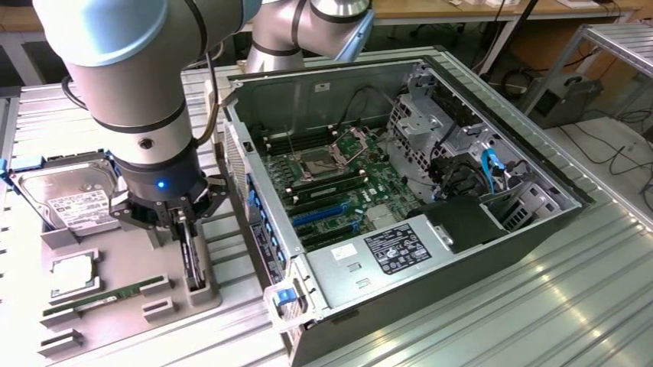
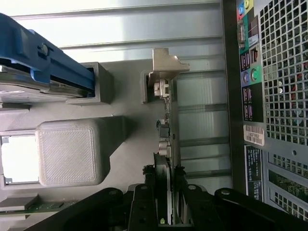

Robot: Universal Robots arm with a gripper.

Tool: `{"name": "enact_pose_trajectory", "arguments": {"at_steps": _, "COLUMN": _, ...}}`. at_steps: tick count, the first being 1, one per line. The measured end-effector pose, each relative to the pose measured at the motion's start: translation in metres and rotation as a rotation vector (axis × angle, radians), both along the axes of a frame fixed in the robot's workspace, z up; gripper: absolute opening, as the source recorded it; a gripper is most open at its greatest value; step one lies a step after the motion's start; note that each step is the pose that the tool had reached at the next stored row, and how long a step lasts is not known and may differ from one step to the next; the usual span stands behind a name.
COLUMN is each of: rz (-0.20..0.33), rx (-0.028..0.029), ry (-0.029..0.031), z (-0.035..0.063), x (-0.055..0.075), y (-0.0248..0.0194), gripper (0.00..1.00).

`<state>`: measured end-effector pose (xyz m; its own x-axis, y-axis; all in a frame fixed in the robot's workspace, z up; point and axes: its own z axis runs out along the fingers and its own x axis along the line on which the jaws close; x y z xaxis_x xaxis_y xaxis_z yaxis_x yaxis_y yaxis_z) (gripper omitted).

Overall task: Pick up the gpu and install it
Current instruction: 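Pick up the gpu and move the gpu toward the slot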

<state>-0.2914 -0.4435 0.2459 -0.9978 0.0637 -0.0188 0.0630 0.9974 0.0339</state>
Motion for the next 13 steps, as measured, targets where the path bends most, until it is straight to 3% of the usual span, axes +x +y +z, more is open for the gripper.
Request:
{"name": "enact_pose_trajectory", "arguments": {"at_steps": 6, "rz": 0.069, "rx": 0.0000, "ry": 0.0001, "z": -0.0001, "x": 0.0000, "y": 0.0000, "gripper": 0.26}}
{"name": "enact_pose_trajectory", "arguments": {"at_steps": 13, "rz": 0.071, "rx": 0.0003, "ry": -0.0002, "z": 0.0011, "x": 0.0000, "y": 0.0000, "gripper": 0.26}}
